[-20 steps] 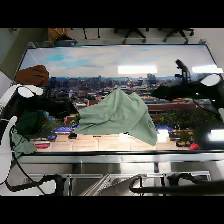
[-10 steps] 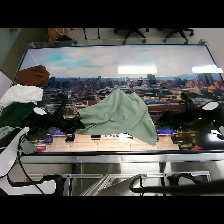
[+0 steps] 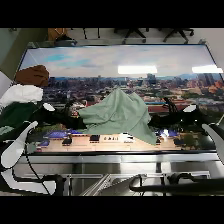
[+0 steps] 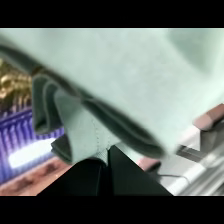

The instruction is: Fold the shirts.

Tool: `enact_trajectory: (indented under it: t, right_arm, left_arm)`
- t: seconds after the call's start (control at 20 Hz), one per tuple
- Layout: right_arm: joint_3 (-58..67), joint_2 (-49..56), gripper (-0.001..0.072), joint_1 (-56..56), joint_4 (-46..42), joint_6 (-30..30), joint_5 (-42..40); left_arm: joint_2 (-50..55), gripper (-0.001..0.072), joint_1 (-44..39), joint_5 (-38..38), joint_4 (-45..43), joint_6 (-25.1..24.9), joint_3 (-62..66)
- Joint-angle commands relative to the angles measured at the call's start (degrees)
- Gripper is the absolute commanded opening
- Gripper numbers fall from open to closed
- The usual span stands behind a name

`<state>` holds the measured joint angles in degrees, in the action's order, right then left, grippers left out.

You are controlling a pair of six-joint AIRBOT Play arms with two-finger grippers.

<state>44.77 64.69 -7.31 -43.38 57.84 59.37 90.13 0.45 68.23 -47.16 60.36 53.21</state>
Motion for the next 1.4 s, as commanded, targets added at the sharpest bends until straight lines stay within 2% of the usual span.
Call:
enact_trajectory:
  t: [0.0, 0.2, 0.35, 0.4, 0.65, 0.8, 1.0, 1.15, 1.25, 1.35]
  right_arm:
    - [2.45, 0.63, 0.0026, 0.61, 8.92, -7.17, 4.09]
    - [13.55, -5.97, 0.0025, -1.25, 9.64, -7.13, 10.58]
    - [25.53, -16.57, 0.0025, -5.55, 9.62, -6.62, 10.51]
    - [28.94, -19.71, 0.0025, -6.75, 9.6, -6.62, 10.01]
    - [43.15, -35.95, 0.0024, -11.08, 8.76, -7.89, -2.12]
    - [49.24, -40.54, 0.0024, -11.54, 5.18, -9.9, -7.13]
    - [54.6, -39.54, 0.0024, -12.17, 0.37, -10.23, -10.34]
    - [54.62, -33.55, 0.0024, -12.17, 1.07, -10.93, -8.9]
    - [54.6, -26.1, 0.0025, -12.11, 5.18, -11.04, -6.25]
    - [54.6, -16.48, 0.0025, -11.37, 11.45, -12.98, -4.28]
  left_arm:
    - [-0.59, 0.0013, -0.37, 7.52, 3.34, 0.79, 4.15]
    - [-10.03, 0.0013, 1.73, 11.1, 6.93, 3.19, 11.08]
    - [-21.03, 0.0013, 5.18, 12.0, 6.91, 8.15, 19.93]
    - [-24.59, 0.0013, 6.25, 12.07, 6.95, 8.39, 23.1]
    - [-40.59, 0.0013, 9.64, 9.7, 6.62, 9.31, 39.63]
    - [-46.95, 0.0013, 13.07, 6.6, 5.79, 9.09, 48.22]
    - [-49.94, 0.0013, 20.55, 3.78, 2.93, 9.14, 53.64]
    - [-46.64, 0.0013, 23.69, 4.09, 7.17, 9.09, 50.73]
    - [-41.68, 0.0013, 22.38, 4.76, 13.07, 6.8, 46.03]
    - [-34.8, 0.0014, 16.44, 3.45, 13.55, 3.72, 41.35]
